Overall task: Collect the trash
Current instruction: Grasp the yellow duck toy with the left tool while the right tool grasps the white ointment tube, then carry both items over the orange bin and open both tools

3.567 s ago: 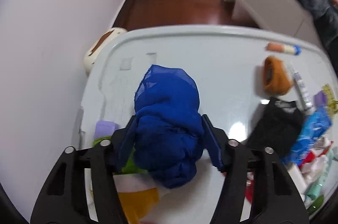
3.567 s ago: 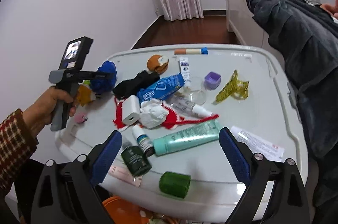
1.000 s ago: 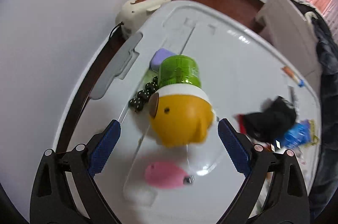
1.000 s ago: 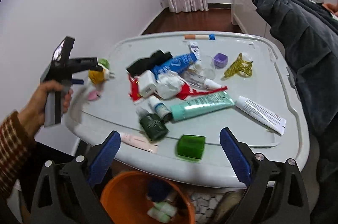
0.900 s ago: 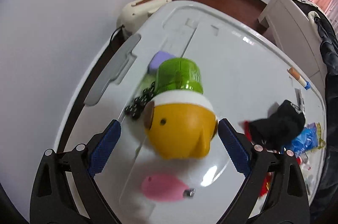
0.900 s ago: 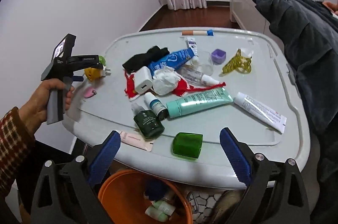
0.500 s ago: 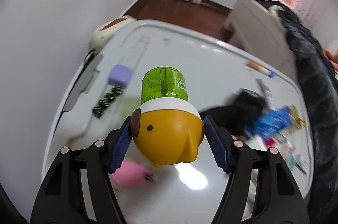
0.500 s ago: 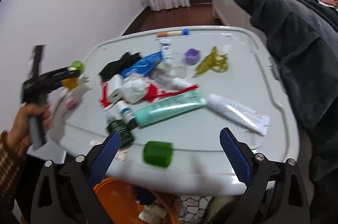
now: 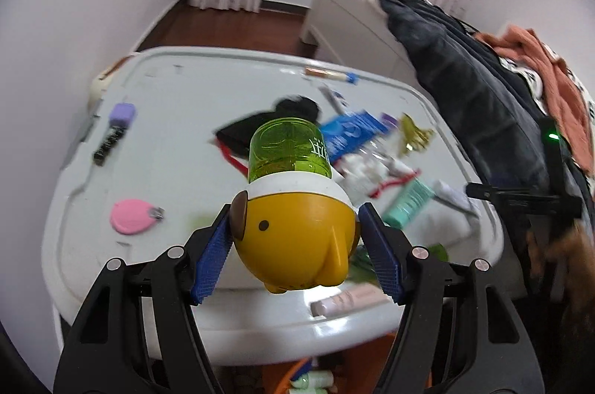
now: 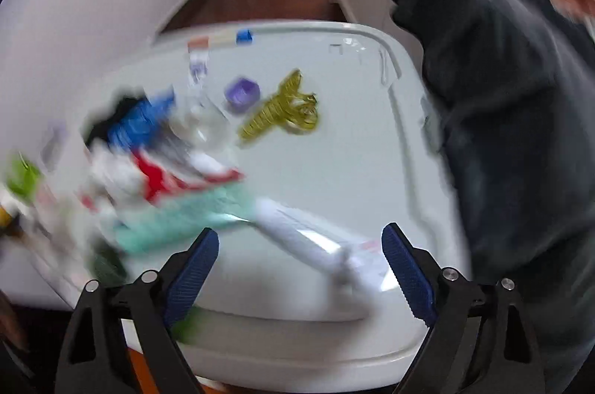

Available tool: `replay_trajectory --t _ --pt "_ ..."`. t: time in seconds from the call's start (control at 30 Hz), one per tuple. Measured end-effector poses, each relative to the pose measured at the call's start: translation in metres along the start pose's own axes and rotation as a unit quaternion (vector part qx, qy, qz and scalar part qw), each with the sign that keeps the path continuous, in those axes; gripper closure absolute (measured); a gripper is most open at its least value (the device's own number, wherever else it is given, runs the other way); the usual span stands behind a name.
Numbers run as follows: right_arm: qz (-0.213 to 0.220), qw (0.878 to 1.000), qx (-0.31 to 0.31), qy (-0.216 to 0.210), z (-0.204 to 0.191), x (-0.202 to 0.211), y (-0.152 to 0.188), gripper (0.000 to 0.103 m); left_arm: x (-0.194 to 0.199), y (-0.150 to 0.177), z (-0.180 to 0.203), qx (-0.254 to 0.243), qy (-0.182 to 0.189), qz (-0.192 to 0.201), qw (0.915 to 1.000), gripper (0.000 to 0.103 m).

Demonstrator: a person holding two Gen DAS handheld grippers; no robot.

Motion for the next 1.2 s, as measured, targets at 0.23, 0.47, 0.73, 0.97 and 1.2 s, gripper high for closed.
replay_trajectory --t 0.23,0.47,0.73,0.97,1.2 --pt "-0.028 0.977 0.210 0.015 -0.005 -0.033 0.015 0.044 0.005 -0.005 0.019 -0.025 0.021 0.009 0.9994 0.037" --pt "-0.068 0.983 0.157 -0.063 -0.010 -0.052 0.010 0.059 -0.005 0.001 0.024 -0.024 0.023 -0.006 0.9994 0.037" --pt "-0.065 0.995 0.068 -0.025 -0.027 -0.035 0.020 0.073 -0.003 -0.001 0.025 -0.022 0.031 -0.004 0.9993 0.037" --pt "-0.022 0.996 0.048 -0.071 -0.043 0.015 0.025 0.073 0.014 0.005 0.032 -0.034 0.032 -0.002 0.9989 0.037" --pt "-0.069 0.982 0.043 -0.173 -0.080 0.068 0.121 0.073 0.051 0.073 0.076 -0.052 0.072 -0.051 0.9948 0.037"
Point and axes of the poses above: each gripper's, at about its wrist camera, not at the fingertips, and x roughly against the way its jaws point, z to its right, y to its underside, the point moved 8 cm from there along -x, roughly the way its jaws point, and after that the axes turned 15 degrees about -x, right-handed, at the moved point
